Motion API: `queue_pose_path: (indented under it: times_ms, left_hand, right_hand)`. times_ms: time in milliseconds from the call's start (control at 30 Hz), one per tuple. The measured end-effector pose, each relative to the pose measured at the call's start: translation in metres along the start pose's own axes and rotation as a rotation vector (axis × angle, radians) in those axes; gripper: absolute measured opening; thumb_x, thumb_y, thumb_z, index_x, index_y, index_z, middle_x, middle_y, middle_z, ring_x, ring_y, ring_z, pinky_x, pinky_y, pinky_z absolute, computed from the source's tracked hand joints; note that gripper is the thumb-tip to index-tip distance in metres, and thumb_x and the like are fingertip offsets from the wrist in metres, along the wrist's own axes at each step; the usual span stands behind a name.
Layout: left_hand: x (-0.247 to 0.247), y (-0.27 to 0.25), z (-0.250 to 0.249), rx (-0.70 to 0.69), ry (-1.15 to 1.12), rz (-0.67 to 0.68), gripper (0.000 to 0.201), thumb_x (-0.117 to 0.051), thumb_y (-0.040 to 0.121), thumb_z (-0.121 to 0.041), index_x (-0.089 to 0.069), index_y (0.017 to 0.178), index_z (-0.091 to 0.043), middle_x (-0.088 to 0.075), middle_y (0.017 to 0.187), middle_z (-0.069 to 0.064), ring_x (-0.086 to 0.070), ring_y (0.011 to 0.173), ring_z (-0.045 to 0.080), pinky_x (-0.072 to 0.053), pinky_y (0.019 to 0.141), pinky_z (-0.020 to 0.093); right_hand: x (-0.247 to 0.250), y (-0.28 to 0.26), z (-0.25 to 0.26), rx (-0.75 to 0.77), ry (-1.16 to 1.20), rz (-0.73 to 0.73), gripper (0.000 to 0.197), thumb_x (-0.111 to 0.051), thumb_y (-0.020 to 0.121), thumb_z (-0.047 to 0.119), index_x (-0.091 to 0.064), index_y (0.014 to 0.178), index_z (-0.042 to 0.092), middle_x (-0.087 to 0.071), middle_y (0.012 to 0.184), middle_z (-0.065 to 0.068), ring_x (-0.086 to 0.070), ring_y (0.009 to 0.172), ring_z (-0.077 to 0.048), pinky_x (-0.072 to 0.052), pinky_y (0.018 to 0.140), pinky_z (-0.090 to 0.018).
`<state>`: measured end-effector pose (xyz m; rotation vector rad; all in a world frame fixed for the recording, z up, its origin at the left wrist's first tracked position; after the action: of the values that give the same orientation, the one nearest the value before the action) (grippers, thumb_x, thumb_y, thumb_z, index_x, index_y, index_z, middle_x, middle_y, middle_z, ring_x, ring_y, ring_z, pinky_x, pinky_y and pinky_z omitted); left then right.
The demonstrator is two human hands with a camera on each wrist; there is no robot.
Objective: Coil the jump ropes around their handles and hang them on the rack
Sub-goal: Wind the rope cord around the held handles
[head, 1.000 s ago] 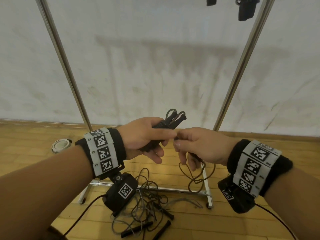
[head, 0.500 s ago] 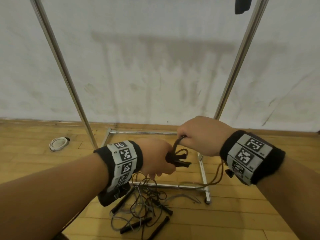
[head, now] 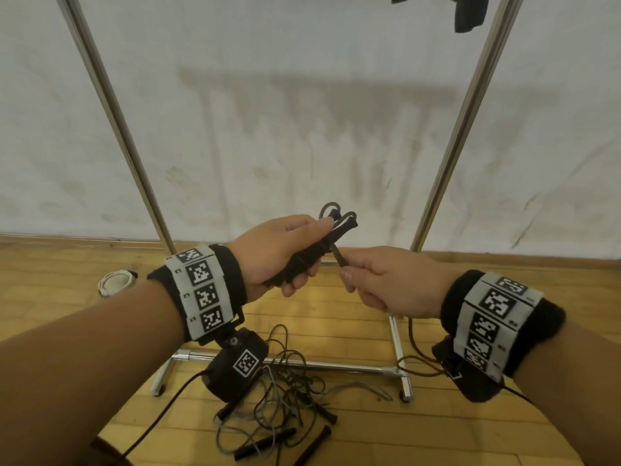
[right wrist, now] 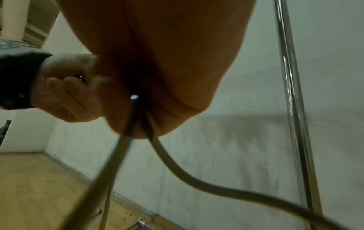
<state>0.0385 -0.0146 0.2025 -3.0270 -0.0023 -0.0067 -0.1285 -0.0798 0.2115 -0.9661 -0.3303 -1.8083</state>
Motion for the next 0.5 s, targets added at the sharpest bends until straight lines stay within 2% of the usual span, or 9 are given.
queue_pose_path:
  times_ms: [33, 100, 167, 267, 300, 367, 433, 500]
  left_hand:
    - [-0.004, -0.001, -0.002, -0.01, 0.013, 0.017, 0.026, -0.071, 0.093, -0.057, -0.072, 0.088, -0.031, -0.064, 0.073, 0.008, -0.054, 0.05, 0.019, -0.044, 0.039, 0.026]
    - [-0.012, -0.004, -0.003, -0.013, 0.055, 0.092, 0.018, -0.067, 0.098, -0.047, -0.072, 0.09, -0.032, -0.065, 0.073, 0.008, -0.055, 0.049, 0.019, -0.044, 0.04, 0.026]
    - [-0.024, -0.011, -0.002, 0.025, 0.162, 0.225, 0.007, -0.068, 0.098, -0.04, -0.072, 0.094, -0.037, -0.066, 0.075, 0.006, -0.058, 0.051, 0.019, -0.047, 0.042, 0.026]
    - [-0.049, -0.018, 0.013, 0.131, 0.566, 0.388, 0.005, -0.069, 0.096, -0.045, -0.068, 0.093, -0.049, -0.072, 0.075, -0.002, -0.066, 0.055, 0.014, -0.052, 0.047, 0.023]
    - [-0.055, -0.018, 0.02, 0.167, 0.737, 0.389, 0.004, -0.069, 0.095, -0.05, -0.065, 0.095, -0.049, -0.075, 0.076, -0.004, -0.069, 0.055, 0.012, -0.054, 0.048, 0.022]
    - [-0.059, -0.012, 0.029, 0.226, 1.005, 0.312, 0.016, -0.067, 0.095, -0.054, -0.062, 0.106, -0.044, -0.077, 0.081, -0.005, -0.073, 0.059, 0.011, -0.058, 0.052, 0.023]
    - [-0.052, -0.005, 0.03, 0.27, 1.081, 0.193, 0.026, -0.065, 0.098, -0.049, -0.06, 0.117, -0.033, -0.076, 0.086, -0.001, -0.072, 0.059, 0.012, -0.059, 0.053, 0.024]
    - [-0.039, 0.001, 0.023, 0.249, 1.038, 0.075, 0.022, -0.061, 0.102, -0.043, -0.06, 0.119, -0.029, -0.075, 0.089, 0.003, -0.072, 0.061, 0.014, -0.061, 0.053, 0.026]
  right_hand:
    - [-0.002, -0.001, -0.003, -0.008, 0.039, 0.038, 0.028, -0.041, 0.109, 0.036, -0.059, 0.096, 0.019, -0.062, 0.063, 0.004, -0.055, 0.052, -0.011, -0.051, 0.058, -0.03]
    - [-0.002, -0.002, -0.009, -0.029, 0.039, 0.078, 0.026, -0.044, 0.108, 0.034, -0.062, 0.097, 0.018, -0.071, 0.072, 0.001, -0.065, 0.058, -0.016, -0.057, 0.063, -0.03]
    - [-0.001, -0.003, -0.014, -0.051, -0.06, 0.093, 0.024, -0.05, 0.106, 0.031, -0.067, 0.097, 0.018, -0.076, 0.081, 0.0, -0.071, 0.069, -0.014, -0.06, 0.068, -0.029]
    - [0.005, 0.001, -0.017, -0.076, -0.356, 0.106, 0.013, -0.058, 0.102, 0.026, -0.071, 0.102, 0.027, -0.074, 0.091, 0.004, -0.068, 0.084, -0.01, -0.053, 0.074, -0.027]
    - [0.008, 0.002, -0.013, -0.076, -0.421, 0.091, 0.01, -0.06, 0.1, 0.029, -0.07, 0.1, 0.029, -0.072, 0.091, 0.006, -0.065, 0.085, -0.01, -0.052, 0.075, -0.029]
    - [0.014, 0.003, -0.001, -0.034, -0.534, 0.038, 0.012, -0.061, 0.098, 0.036, -0.068, 0.091, 0.029, -0.066, 0.083, 0.008, -0.059, 0.077, -0.008, -0.048, 0.069, -0.028]
    - [0.014, 0.003, 0.013, 0.025, -0.668, -0.041, 0.017, -0.056, 0.098, 0.035, -0.062, 0.084, 0.028, -0.059, 0.077, 0.008, -0.053, 0.069, -0.008, -0.041, 0.059, -0.028]
    - [0.011, 0.001, 0.024, 0.078, -0.704, -0.112, 0.018, -0.049, 0.101, 0.034, -0.061, 0.089, 0.026, -0.059, 0.077, 0.006, -0.052, 0.067, -0.009, -0.045, 0.059, -0.03]
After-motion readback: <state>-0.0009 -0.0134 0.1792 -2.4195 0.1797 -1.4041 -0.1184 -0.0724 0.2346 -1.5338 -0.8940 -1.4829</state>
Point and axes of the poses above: each hand's wrist, its own y-axis towards the middle knuckle, its own x-axis out of the back of the hand, z = x × y, the point moved 5 cm from there along y, towards the middle knuckle
